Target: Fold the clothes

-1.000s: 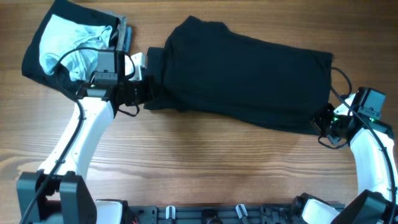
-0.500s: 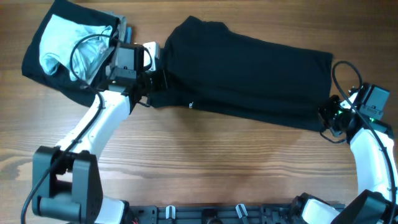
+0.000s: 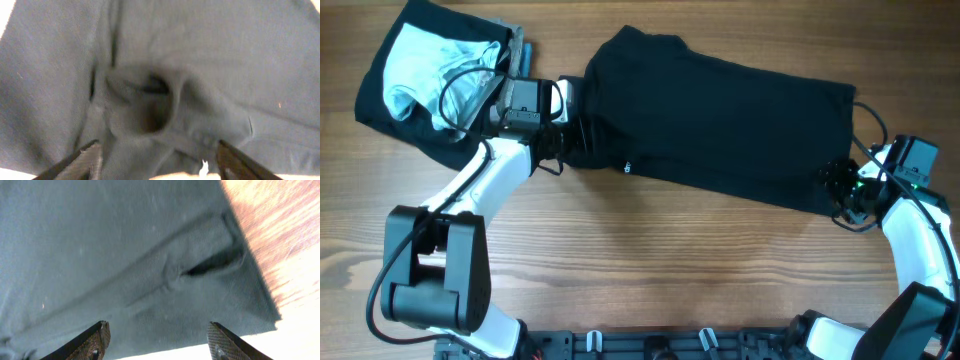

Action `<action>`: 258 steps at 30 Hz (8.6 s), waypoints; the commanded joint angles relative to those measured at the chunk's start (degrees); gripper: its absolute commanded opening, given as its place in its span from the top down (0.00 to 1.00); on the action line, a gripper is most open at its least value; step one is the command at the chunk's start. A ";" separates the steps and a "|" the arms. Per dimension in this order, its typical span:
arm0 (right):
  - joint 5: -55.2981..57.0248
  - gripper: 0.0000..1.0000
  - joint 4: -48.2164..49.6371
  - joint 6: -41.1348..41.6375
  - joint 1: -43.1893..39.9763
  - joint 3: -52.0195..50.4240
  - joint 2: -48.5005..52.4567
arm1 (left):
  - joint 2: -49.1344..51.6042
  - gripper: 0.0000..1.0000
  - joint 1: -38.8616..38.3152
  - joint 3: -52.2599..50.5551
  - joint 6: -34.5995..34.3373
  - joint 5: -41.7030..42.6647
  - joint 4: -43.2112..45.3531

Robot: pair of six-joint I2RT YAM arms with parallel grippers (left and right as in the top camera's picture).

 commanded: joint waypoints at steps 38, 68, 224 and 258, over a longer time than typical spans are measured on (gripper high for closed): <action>-3.50 0.33 -5.88 -5.35 -0.07 -0.33 0.46 | 3.21 0.92 -3.54 3.91 -6.93 2.62 3.89; -3.26 0.33 -4.72 -5.35 -0.07 -0.33 0.46 | 13.22 0.96 -10.67 16.06 2.14 -5.22 -18.73; 13.57 0.43 -23.89 0.39 1.70 13.84 6.36 | -6.19 0.46 12.20 5.60 -1.11 -10.93 -55.82; -5.16 0.33 -22.08 -7.06 1.92 24.22 2.34 | 10.91 0.96 1.03 20.39 15.08 -0.48 -4.55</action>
